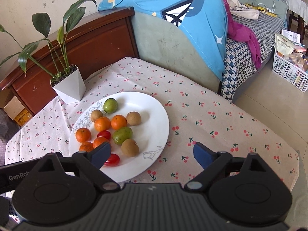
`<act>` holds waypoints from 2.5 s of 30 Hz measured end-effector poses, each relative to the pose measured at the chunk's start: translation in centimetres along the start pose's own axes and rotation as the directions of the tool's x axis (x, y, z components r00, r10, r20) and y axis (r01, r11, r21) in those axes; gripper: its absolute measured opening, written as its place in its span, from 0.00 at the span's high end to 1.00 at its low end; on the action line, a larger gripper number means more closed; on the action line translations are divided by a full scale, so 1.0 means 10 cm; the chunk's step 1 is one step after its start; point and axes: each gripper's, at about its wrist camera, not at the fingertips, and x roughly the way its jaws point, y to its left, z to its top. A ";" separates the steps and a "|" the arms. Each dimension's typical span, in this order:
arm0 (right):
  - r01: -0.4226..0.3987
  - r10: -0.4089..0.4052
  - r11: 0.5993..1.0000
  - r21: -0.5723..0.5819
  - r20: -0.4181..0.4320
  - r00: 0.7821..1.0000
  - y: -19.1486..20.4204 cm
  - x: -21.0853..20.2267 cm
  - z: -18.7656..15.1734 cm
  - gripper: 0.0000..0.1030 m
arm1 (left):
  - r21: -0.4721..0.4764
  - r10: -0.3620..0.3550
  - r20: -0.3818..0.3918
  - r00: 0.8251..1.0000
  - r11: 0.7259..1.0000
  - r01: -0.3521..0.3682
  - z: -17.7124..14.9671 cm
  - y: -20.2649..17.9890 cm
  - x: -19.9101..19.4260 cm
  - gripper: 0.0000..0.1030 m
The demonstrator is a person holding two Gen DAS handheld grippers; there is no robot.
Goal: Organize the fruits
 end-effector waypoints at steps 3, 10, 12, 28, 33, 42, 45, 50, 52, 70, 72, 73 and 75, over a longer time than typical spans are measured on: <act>0.017 -0.017 1.000 0.011 -0.009 1.000 -0.01 0.03 0.00 0.10 | -0.009 0.009 -0.003 1.000 1.000 -0.009 0.00 0.01 0.01 0.06; 0.040 -0.040 0.999 -0.021 -0.020 0.999 0.05 0.09 -0.03 0.09 | -0.017 0.028 -0.027 0.999 0.999 -0.029 0.00 0.01 0.07 0.06; 0.051 -0.052 0.998 -0.040 -0.025 0.998 0.09 0.11 -0.04 0.08 | -0.016 0.039 -0.037 0.999 0.999 -0.039 -0.01 0.00 0.11 0.06; 0.073 -0.076 0.992 -0.098 -0.025 0.997 0.22 0.20 -0.06 0.07 | -0.034 0.086 -0.056 0.995 0.995 -0.088 0.01 0.04 0.21 0.06; 0.075 -0.078 0.992 -0.104 -0.026 0.997 0.24 0.20 -0.06 0.07 | -0.027 0.098 -0.055 0.994 0.995 -0.099 0.01 0.04 0.22 0.06; 0.073 -0.077 0.990 -0.118 -0.026 0.997 0.26 0.22 -0.07 0.07 | -0.034 0.107 -0.070 0.992 0.993 -0.109 0.01 0.06 0.25 0.06; 0.072 -0.076 0.990 -0.120 -0.029 0.997 0.27 0.22 -0.07 0.07 | -0.031 0.111 -0.074 0.991 0.993 -0.113 0.01 0.06 0.26 0.06; 0.074 -0.077 0.989 -0.127 -0.024 0.997 0.29 0.21 -0.08 0.07 | -0.031 0.113 -0.078 0.991 0.993 -0.115 0.01 0.07 0.26 0.06; 0.069 -0.072 0.990 -0.125 -0.023 0.997 0.29 0.20 -0.08 0.07 | -0.035 0.109 -0.079 0.991 0.993 -0.112 0.01 0.09 0.26 0.06; -0.024 0.028 0.978 -0.206 0.016 0.999 0.46 0.05 -0.20 0.07 | -0.048 0.132 -0.040 0.990 0.990 -0.134 -0.09 0.27 0.06 0.07; -0.051 0.055 0.975 -0.217 0.017 0.998 0.49 0.02 -0.23 0.07 | -0.061 0.137 -0.037 0.990 0.988 -0.139 -0.13 0.33 0.01 0.07; -0.064 0.070 0.973 -0.222 0.015 0.997 0.50 0.00 -0.25 0.07 | -0.066 0.139 -0.036 0.990 0.988 -0.141 -0.15 0.35 -0.01 0.07; -0.089 0.095 0.969 -0.232 0.015 0.995 0.54 -0.02 -0.29 0.07 | -0.079 0.143 -0.036 0.989 0.986 -0.145 -0.21 0.42 -0.06 0.07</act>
